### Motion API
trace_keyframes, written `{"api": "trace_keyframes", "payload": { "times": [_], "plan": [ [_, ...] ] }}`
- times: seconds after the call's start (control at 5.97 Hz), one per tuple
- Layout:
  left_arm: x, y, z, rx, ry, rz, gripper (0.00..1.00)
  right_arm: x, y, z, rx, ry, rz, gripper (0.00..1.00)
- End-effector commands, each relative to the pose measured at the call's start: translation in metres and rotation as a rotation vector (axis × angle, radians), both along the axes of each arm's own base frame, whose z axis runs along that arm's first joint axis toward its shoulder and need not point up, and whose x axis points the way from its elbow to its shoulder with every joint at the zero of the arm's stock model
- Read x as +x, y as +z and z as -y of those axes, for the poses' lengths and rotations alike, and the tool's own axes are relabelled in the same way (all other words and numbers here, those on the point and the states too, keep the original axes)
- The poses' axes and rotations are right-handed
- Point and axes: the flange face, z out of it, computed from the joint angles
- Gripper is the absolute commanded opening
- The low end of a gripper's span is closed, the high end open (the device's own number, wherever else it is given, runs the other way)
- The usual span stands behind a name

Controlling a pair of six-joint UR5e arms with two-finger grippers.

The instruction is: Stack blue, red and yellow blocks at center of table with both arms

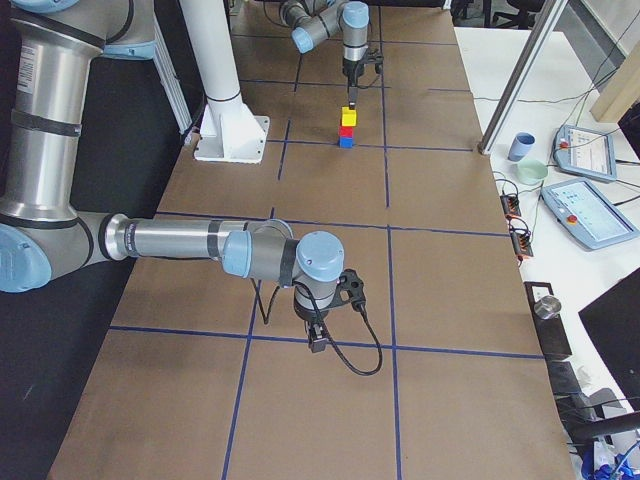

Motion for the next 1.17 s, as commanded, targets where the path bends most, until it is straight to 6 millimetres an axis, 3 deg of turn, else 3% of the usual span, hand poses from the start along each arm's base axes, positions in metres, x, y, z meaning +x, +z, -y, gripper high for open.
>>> {"api": "trace_keyframes", "payload": {
  "times": [0.0,0.17,0.5,1.01],
  "plan": [
    [-0.092,0.05,-0.003,0.122,0.057,0.03,1.0,0.0,0.0,0.0,0.0,0.0,0.0,1.0],
    [-0.139,0.088,0.002,0.163,0.128,0.032,1.0,0.0,0.0,0.0,0.0,0.0,0.0,1.0],
    [-0.256,0.182,0.048,0.214,0.225,0.048,1.0,0.0,0.0,0.0,0.0,0.0,-0.002,1.0],
    [-0.452,0.359,0.075,0.221,0.283,0.082,1.0,0.0,0.0,0.001,0.0,0.0,-0.002,1.0]
  ]
}}
